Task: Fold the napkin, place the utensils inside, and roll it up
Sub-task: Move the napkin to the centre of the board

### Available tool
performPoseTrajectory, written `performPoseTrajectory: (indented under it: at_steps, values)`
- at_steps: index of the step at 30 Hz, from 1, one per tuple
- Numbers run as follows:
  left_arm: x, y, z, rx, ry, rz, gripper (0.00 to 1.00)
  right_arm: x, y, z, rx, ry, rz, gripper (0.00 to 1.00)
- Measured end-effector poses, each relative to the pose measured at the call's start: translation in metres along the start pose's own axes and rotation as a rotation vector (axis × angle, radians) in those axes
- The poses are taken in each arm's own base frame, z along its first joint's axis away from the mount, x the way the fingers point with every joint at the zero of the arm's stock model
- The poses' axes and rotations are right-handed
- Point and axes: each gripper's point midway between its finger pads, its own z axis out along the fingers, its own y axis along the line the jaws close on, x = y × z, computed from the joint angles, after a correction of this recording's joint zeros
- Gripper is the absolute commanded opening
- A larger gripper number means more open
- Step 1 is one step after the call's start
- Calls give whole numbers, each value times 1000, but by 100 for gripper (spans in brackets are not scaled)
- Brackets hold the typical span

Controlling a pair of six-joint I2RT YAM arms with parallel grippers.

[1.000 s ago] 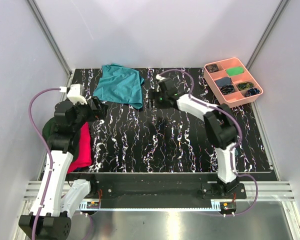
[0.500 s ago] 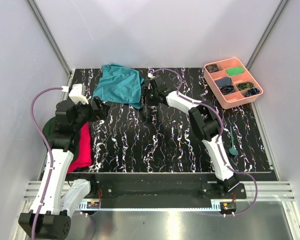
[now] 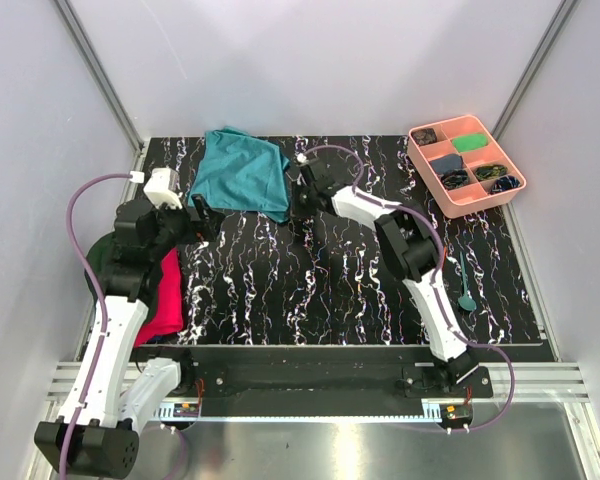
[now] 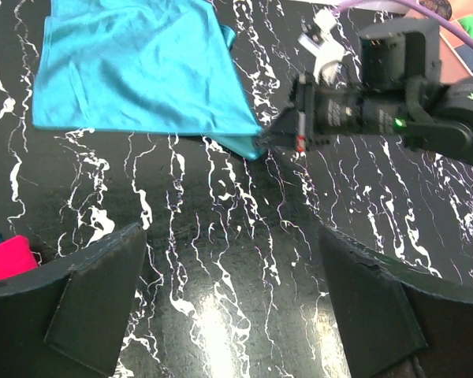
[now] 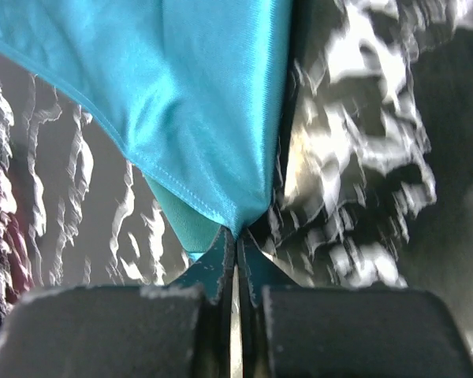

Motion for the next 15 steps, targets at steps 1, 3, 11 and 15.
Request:
performPoseTrajectory:
  at_steps: [1, 3, 11, 15]
  values:
    - [1, 0, 1, 2, 4, -1, 88, 6, -4, -6, 11, 9, 0, 0]
    - [3, 0, 3, 3, 13, -3, 85, 16, -11, -21, 45, 18, -9, 0]
    - [25, -6, 16, 7, 102, -37, 70, 76, -43, -119, 180, 51, -30, 0]
    - [54, -20, 26, 10, 189, -59, 70, 109, -64, -164, 245, 51, -30, 0]
